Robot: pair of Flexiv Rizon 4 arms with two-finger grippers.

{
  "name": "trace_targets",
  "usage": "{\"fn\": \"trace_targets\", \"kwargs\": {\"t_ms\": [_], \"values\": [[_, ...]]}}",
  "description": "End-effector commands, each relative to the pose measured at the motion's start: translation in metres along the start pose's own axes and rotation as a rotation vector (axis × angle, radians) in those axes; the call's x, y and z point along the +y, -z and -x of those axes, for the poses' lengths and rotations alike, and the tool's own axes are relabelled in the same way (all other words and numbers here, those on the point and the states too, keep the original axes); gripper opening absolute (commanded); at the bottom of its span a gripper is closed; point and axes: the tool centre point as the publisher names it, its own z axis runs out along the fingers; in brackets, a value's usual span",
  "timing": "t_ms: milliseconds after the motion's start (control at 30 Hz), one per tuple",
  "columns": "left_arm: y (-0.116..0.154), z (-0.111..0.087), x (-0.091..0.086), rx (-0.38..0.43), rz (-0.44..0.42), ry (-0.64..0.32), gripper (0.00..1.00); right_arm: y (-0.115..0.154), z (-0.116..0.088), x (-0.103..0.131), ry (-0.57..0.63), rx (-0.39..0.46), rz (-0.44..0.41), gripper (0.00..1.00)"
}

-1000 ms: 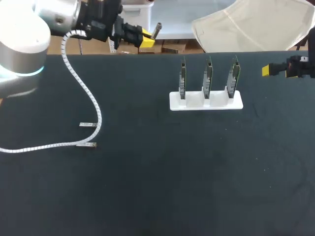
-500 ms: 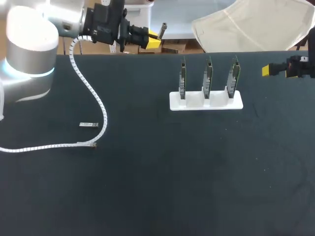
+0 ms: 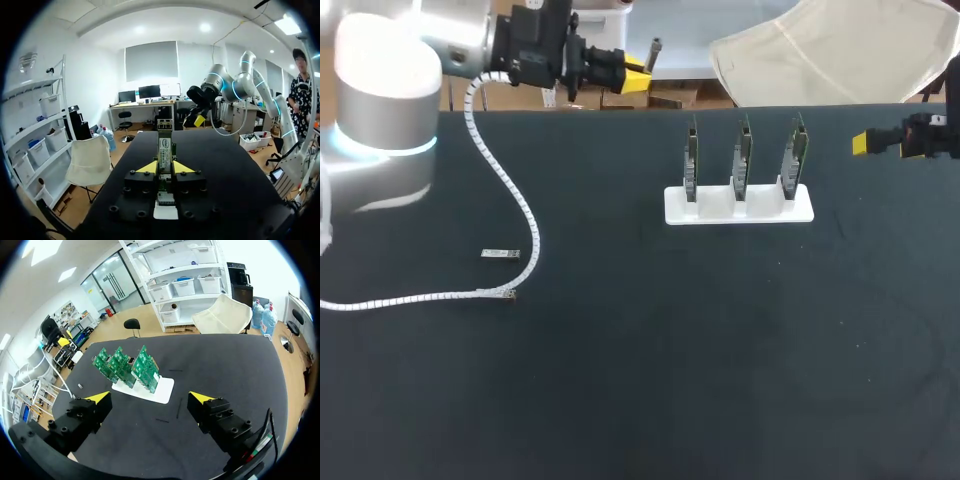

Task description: Pick up the optical module with the left hand, and insert it into the network port with the right hand.

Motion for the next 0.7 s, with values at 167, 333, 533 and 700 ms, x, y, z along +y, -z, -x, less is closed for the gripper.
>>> {"fn": "trace_targets", "kwargs": {"t_ms": [167, 333, 533, 700], "values": [[-0.03, 0.002, -0.006, -0.056, -0.044, -0.024, 0.0, 0.0, 0.0, 0.0, 0.0, 0.0, 0.0, 1.0], [-0.038, -0.001, -0.009, -0.089, -0.048, 0.004, 0.0, 0.0, 0.0, 0.0, 0.0, 0.0, 0.0, 1.0], [-0.047, -0.007, -0.014, -0.123, -0.041, 0.033, 0.0, 0.0, 0.0, 0.0, 0.0, 0.0, 0.0, 1.0], [-0.051, -0.009, -0.013, -0.126, -0.05, 0.029, 0.0, 0.0, 0.0, 0.0, 0.0, 0.0, 0.0, 1.0]]}}
